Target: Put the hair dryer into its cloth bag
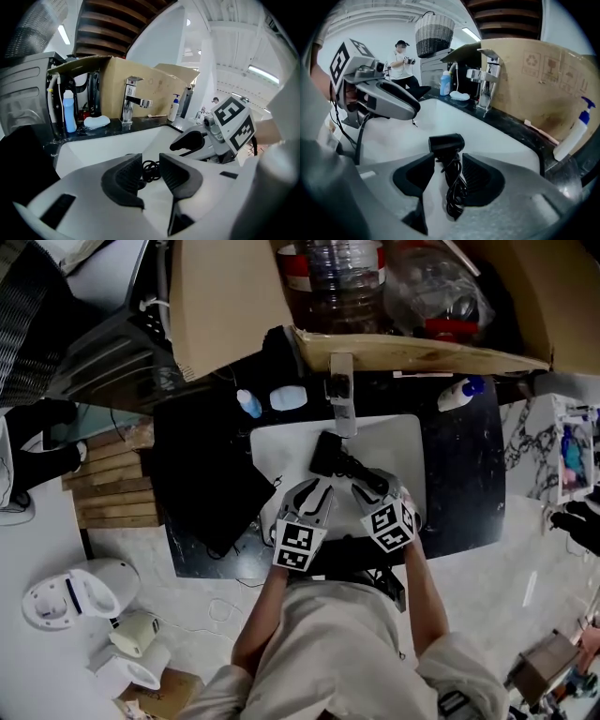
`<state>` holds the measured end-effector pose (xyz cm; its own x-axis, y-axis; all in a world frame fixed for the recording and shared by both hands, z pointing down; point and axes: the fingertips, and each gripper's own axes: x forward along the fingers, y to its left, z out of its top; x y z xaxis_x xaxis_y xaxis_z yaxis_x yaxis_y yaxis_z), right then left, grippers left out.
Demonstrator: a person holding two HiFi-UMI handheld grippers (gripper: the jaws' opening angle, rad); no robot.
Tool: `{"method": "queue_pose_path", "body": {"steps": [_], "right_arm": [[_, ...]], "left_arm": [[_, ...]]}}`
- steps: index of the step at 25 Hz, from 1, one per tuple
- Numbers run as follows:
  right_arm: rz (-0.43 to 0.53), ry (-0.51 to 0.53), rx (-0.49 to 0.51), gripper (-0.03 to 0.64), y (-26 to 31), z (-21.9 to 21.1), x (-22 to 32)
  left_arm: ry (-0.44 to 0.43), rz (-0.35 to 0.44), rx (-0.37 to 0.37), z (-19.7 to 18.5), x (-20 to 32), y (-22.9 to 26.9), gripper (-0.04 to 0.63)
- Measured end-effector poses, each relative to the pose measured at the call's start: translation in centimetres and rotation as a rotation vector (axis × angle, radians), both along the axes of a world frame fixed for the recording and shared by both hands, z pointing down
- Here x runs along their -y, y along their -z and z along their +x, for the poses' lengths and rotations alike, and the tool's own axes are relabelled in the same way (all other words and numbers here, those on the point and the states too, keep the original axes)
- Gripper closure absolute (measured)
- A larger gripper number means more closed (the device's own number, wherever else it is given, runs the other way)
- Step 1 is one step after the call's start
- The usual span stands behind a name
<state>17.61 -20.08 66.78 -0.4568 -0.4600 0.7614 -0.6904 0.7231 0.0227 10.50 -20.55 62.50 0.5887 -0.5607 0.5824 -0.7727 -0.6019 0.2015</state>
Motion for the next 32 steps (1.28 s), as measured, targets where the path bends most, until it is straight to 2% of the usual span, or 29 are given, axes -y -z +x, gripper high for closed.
{"method": "queue_pose_path", "body": {"steps": [10, 20, 32], "right_arm": [[-0.044, 0.083, -0.065, 0.424, -4.0, 0.3, 0.6], [-0.117, 0.190, -0.140, 0.341, -8.6, -0.1, 0.7], [-0.117, 0.247, -0.204, 0.337, -11.6, -0.3, 1.4]], "left_arm": [[-0.008, -0.056, 0.019, 1.7, 0.2, -2.9, 0.479], [0.000, -0.071, 0.024, 2.3, -0.2, -3.8, 0.479], [0.012, -0.076, 0.031, 2.4, -0.5, -4.2, 0.479]]}}
